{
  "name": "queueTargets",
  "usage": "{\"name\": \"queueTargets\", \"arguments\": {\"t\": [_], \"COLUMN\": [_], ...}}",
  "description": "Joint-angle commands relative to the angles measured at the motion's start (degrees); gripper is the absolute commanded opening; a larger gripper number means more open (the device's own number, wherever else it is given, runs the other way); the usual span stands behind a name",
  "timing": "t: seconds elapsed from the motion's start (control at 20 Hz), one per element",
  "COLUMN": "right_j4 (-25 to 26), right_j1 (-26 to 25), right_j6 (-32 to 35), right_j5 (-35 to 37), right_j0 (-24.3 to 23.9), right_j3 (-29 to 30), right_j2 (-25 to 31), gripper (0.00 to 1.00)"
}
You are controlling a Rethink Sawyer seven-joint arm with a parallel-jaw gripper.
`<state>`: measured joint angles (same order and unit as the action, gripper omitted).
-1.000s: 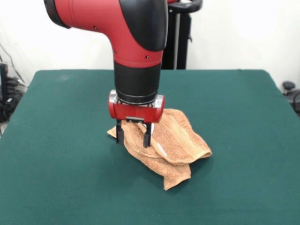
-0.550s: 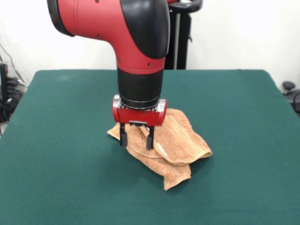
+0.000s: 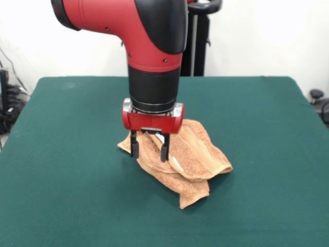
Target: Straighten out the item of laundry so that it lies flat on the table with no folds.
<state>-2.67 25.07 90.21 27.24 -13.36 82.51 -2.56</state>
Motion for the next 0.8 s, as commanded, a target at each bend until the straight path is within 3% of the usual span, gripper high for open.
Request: {"name": "queueTargets", "arguments": {"t": [0.05, 0.8], "right_j4": [3.07, 2.16], "right_j1": [-1.81, -2.89], "right_j6": [3.95, 4.99], "right_j5": [-2.14, 0.4], "right_j0": [1.24, 2.15], "right_j3": [5.87, 3.82], "right_j2": [6.15, 5.43], "gripper": [1.0, 1.0]}}
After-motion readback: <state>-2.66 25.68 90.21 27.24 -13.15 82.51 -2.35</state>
